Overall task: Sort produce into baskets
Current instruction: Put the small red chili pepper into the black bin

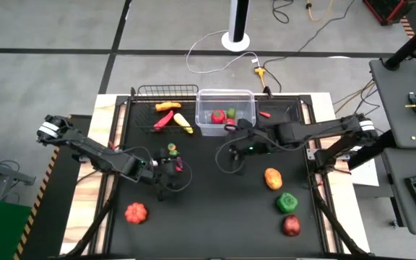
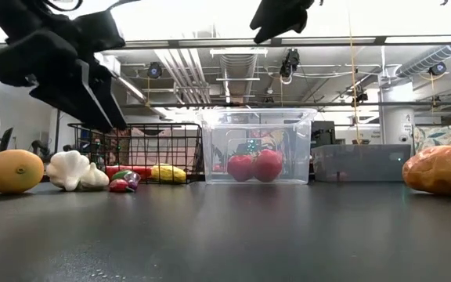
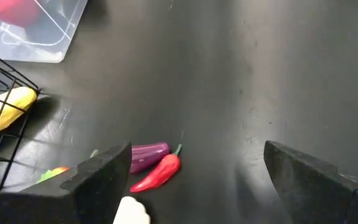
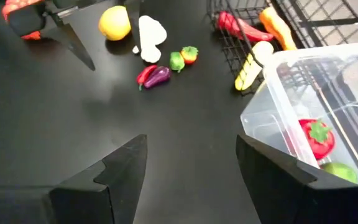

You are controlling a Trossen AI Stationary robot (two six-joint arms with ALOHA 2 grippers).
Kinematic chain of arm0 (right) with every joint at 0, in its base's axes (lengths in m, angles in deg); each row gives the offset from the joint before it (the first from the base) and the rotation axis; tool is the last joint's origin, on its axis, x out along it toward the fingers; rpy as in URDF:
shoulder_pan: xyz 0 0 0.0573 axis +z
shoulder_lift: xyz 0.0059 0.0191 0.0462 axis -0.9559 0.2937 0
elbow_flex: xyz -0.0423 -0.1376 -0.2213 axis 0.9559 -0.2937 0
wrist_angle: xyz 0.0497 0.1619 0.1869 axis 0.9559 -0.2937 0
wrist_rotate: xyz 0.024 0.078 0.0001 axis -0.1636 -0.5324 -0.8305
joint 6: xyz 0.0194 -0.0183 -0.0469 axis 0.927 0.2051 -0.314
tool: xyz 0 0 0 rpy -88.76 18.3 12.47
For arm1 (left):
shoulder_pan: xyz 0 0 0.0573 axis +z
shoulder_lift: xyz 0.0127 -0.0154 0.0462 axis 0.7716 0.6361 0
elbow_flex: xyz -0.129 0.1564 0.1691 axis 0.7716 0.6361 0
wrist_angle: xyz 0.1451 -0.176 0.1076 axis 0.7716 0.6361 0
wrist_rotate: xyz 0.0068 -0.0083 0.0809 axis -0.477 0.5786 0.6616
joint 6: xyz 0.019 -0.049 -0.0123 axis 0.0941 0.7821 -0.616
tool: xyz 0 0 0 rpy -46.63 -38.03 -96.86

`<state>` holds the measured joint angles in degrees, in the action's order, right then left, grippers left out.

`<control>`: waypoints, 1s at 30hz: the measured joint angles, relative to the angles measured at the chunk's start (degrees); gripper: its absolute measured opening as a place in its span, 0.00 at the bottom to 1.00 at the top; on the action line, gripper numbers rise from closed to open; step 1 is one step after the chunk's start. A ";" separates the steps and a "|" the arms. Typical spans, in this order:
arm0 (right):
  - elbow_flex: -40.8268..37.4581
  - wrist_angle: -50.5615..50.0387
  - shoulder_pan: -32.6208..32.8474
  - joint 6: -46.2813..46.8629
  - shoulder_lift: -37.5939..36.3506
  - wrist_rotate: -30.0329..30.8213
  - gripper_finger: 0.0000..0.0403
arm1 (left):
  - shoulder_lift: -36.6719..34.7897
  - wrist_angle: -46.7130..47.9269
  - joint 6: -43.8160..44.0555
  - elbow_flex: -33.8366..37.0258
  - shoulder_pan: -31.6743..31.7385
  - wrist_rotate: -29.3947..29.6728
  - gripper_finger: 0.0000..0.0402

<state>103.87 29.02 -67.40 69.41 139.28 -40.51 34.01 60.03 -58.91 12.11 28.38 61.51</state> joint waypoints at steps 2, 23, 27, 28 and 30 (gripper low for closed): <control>-2.11 1.13 -0.02 0.93 -1.80 0.47 0.59 | 0.06 -0.03 -1.20 0.03 1.27 -1.15 0.86; -7.82 3.59 0.24 3.87 -6.04 2.92 0.59 | 14.19 -0.12 -7.07 -0.34 5.89 -5.19 0.67; -7.83 3.62 0.24 3.89 -5.63 2.92 0.59 | 14.10 -0.46 -7.07 -0.34 6.15 -5.23 0.62; -7.83 3.62 0.24 3.89 -5.58 2.92 0.59 | 14.08 -0.48 -7.08 -0.34 6.20 -5.17 0.61; -7.87 3.62 0.24 3.89 -5.58 2.92 0.59 | 14.08 -0.51 -7.07 -0.34 6.44 -4.94 0.58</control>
<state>96.00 32.65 -67.16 73.30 133.70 -37.59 48.09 59.52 -65.98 11.77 34.82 56.57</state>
